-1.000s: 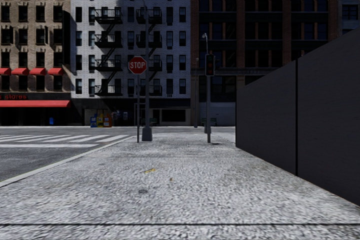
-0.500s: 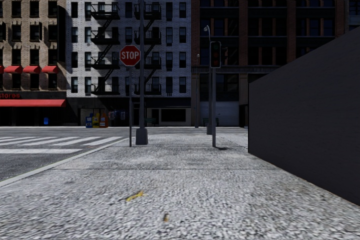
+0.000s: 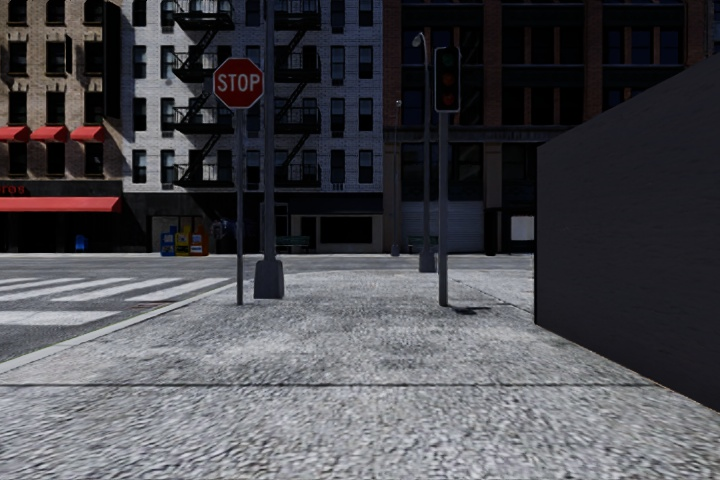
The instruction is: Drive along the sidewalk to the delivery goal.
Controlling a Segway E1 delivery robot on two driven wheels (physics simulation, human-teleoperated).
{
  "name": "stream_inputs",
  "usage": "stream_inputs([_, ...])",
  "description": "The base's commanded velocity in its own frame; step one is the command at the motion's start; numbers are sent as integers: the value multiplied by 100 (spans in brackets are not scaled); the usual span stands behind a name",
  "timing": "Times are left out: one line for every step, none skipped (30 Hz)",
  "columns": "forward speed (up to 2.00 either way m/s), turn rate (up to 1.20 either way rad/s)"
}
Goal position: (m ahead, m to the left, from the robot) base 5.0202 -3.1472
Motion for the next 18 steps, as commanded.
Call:
stream_inputs([200, 0])
stream_inputs([200, 0])
stream_inputs([200, 0])
stream_inputs([200, 0])
stream_inputs([200, 0])
stream_inputs([200, 0])
stream_inputs([200, 0])
stream_inputs([200, 0])
stream_inputs([200, 0])
stream_inputs([200, 0])
stream_inputs([200, 0])
stream_inputs([200, 0])
stream_inputs([200, 0])
stream_inputs([200, 0])
stream_inputs([200, 0])
stream_inputs([200, 0])
stream_inputs([200, 0])
stream_inputs([200, 0])
